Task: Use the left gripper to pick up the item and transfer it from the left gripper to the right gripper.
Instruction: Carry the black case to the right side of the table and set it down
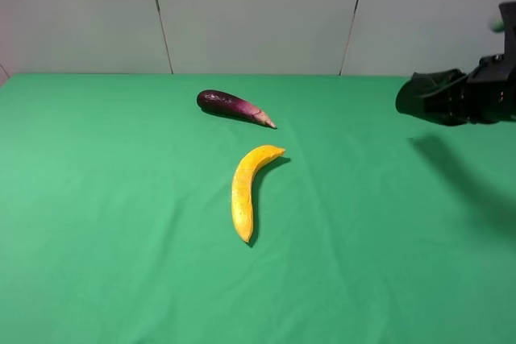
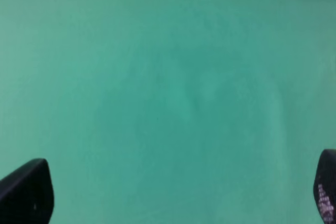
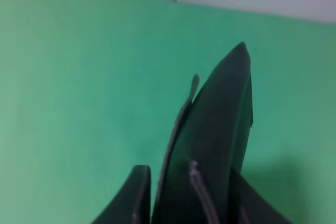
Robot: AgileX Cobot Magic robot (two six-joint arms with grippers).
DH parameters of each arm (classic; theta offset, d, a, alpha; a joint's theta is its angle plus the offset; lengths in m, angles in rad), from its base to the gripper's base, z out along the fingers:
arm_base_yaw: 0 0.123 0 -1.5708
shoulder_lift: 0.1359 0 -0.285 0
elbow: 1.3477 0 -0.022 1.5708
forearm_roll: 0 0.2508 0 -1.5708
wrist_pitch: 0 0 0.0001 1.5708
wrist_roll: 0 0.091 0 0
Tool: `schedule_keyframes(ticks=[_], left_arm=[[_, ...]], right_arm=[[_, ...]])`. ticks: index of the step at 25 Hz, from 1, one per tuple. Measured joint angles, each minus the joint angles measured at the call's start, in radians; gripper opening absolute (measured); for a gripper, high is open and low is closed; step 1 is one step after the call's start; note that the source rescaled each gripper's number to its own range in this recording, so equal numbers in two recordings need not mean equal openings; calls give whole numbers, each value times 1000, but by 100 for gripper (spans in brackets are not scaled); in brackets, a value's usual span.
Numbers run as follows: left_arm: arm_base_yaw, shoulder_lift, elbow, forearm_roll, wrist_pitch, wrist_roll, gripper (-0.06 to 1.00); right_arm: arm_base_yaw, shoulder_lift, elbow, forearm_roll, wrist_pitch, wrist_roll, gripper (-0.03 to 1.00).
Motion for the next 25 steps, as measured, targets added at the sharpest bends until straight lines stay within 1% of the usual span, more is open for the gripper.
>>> schedule_keyframes(ticks=[6,12,19,25], left_arm=[[0,0,0,0,0,0,100],[0,0,0,0,0,0,100],[0,0,0,0,0,0,100],[0,0,0,0,0,0,100]], right_arm=[[0,25,64,0,-105,23,6],[0,107,80,0,-129,59,6],[0,161,80,0,-128,88,6],[0,189,79,0,-45,104,4]])
